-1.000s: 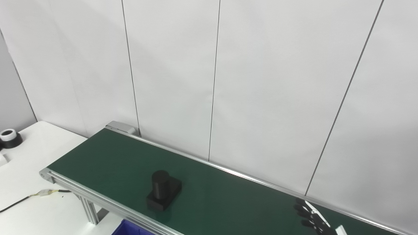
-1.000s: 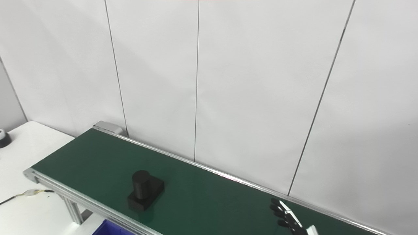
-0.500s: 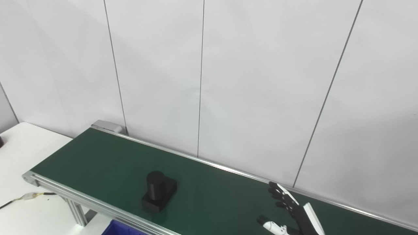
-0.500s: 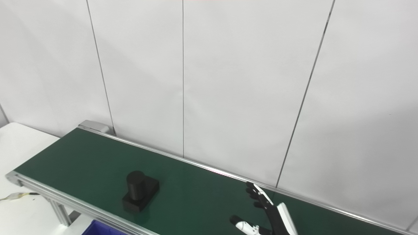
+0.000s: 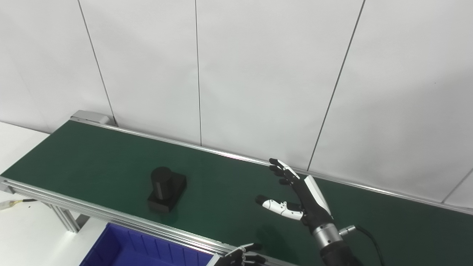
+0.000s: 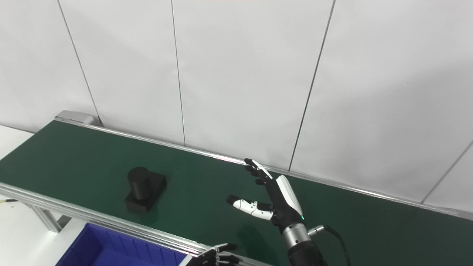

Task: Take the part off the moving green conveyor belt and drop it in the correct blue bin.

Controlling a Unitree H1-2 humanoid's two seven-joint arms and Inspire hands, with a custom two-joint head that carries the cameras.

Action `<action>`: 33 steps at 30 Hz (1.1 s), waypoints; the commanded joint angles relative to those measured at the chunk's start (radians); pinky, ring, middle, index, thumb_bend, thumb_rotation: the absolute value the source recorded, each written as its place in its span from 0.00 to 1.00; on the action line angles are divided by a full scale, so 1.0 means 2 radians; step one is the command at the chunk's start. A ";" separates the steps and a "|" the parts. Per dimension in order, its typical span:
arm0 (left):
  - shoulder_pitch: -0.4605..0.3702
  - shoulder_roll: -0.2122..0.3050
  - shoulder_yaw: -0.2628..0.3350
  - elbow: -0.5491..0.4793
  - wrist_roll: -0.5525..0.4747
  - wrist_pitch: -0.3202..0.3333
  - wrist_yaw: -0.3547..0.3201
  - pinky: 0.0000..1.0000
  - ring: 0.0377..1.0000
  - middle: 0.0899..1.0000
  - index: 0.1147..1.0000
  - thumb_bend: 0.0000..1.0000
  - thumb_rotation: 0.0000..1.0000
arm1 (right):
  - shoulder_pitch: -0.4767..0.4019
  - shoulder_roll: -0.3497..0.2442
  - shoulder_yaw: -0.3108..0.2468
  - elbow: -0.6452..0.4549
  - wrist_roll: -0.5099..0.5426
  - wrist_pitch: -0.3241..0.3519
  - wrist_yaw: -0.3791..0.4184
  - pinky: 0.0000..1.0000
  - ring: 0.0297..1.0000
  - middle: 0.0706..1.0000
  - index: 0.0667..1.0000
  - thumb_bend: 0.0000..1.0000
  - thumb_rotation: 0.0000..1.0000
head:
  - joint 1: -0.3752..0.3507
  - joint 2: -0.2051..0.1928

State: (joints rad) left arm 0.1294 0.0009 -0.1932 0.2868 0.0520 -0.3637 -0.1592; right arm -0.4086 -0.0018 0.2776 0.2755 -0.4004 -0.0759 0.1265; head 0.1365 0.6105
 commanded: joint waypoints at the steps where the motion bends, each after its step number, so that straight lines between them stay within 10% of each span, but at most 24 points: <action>1: -0.003 0.002 0.000 -0.018 -0.002 0.000 -0.001 0.63 0.68 0.72 0.82 0.67 0.59 | -0.025 0.008 -0.001 -0.010 0.000 0.000 -0.011 0.78 0.86 0.85 0.90 0.69 0.48 | -0.001 0.000; 33: -0.009 -0.010 -0.013 -0.013 0.011 0.011 0.001 0.67 0.69 0.72 0.81 0.70 0.57 | -0.076 0.024 0.066 0.041 -0.040 -0.008 0.003 0.76 0.82 0.84 0.90 0.68 0.47 | 0.016 -0.004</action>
State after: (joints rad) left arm 0.1280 -0.0055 -0.2114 0.2729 0.0631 -0.3172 -0.1629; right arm -0.5039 0.0293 0.4051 0.3767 -0.4772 -0.0734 0.1337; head 0.1672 0.6029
